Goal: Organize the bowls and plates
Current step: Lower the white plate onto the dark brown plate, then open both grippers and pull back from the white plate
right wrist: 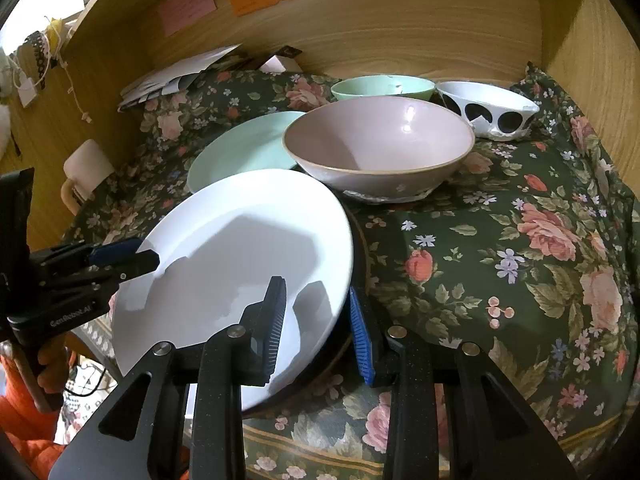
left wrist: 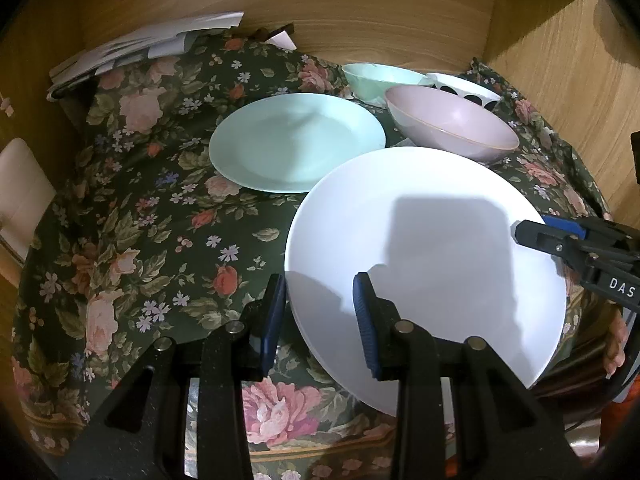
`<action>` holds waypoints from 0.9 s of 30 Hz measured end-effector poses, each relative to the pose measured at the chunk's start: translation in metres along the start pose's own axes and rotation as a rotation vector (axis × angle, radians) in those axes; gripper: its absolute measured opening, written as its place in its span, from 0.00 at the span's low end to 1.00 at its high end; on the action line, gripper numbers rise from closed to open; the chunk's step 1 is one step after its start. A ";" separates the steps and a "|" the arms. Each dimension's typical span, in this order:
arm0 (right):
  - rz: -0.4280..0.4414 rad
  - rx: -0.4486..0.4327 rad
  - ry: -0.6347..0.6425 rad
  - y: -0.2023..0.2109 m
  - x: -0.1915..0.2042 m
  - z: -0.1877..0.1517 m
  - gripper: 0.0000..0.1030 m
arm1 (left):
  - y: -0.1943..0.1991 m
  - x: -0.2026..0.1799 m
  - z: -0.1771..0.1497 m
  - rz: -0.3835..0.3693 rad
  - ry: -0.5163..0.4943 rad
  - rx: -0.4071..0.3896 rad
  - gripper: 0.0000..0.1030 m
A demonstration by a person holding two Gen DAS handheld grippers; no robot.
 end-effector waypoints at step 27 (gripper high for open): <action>-0.016 -0.180 0.106 0.048 0.029 0.058 0.40 | 0.060 0.048 0.039 0.048 0.101 -0.212 0.69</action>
Point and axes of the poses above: each gripper's, at about its wrist camera, not at the fingertips, and y roughly against the way its jaws point, x to its left, z to its top, the point moved 6 cm from there along -y, roughly the way its jaws point, and after that the axes turned 13 degrees about x, right-handed, at the moved point
